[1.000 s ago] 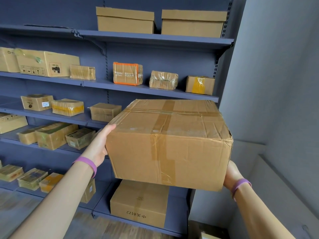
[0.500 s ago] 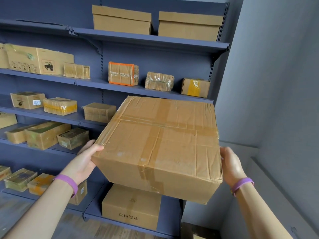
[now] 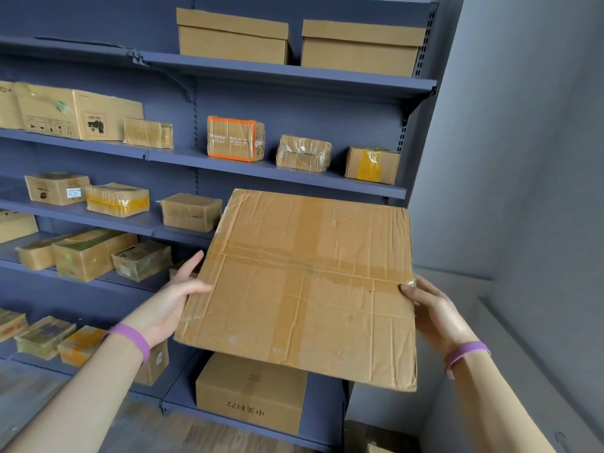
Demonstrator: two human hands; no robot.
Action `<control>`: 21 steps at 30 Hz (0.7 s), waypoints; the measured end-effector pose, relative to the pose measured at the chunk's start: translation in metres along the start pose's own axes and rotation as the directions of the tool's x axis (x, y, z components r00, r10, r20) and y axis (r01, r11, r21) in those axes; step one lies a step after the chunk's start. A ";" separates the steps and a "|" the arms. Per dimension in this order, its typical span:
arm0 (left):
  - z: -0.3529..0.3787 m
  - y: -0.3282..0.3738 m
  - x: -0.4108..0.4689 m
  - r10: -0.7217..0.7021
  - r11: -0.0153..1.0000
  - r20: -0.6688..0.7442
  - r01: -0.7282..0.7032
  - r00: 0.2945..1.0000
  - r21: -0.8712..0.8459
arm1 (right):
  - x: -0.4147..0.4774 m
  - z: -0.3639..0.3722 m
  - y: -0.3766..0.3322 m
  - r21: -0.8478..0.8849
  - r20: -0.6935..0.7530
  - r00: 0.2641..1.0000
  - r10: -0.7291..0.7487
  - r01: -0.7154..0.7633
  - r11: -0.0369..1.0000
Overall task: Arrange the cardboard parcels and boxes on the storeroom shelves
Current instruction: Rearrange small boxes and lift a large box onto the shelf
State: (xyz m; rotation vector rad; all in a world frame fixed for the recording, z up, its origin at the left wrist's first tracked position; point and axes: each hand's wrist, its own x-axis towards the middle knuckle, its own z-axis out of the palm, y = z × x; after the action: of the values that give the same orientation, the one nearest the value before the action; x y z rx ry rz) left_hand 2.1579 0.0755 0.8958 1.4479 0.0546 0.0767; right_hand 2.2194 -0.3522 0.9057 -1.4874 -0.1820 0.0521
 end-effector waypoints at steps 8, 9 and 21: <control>0.021 0.009 0.012 0.093 0.992 -0.157 -0.078 0.983 0.100 | -0.004 -0.007 0.013 0.046 -0.008 0.999 -0.048 0.048 0.998; 0.022 0.012 0.012 0.091 0.990 -0.157 -0.072 0.983 0.124 | -0.004 -0.007 0.014 0.053 -0.007 0.998 -0.057 0.057 0.997; 0.024 0.009 0.007 0.176 0.969 -0.237 -0.126 0.955 0.212 | -0.019 0.003 0.004 -0.069 0.008 0.998 -0.063 0.064 0.996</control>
State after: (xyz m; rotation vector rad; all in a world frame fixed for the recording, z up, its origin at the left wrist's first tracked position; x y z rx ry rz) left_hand 2.1662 0.0537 0.9073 1.6302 0.1649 0.3937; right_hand 2.2007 -0.3518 0.9001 -1.5498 -0.2381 -0.0012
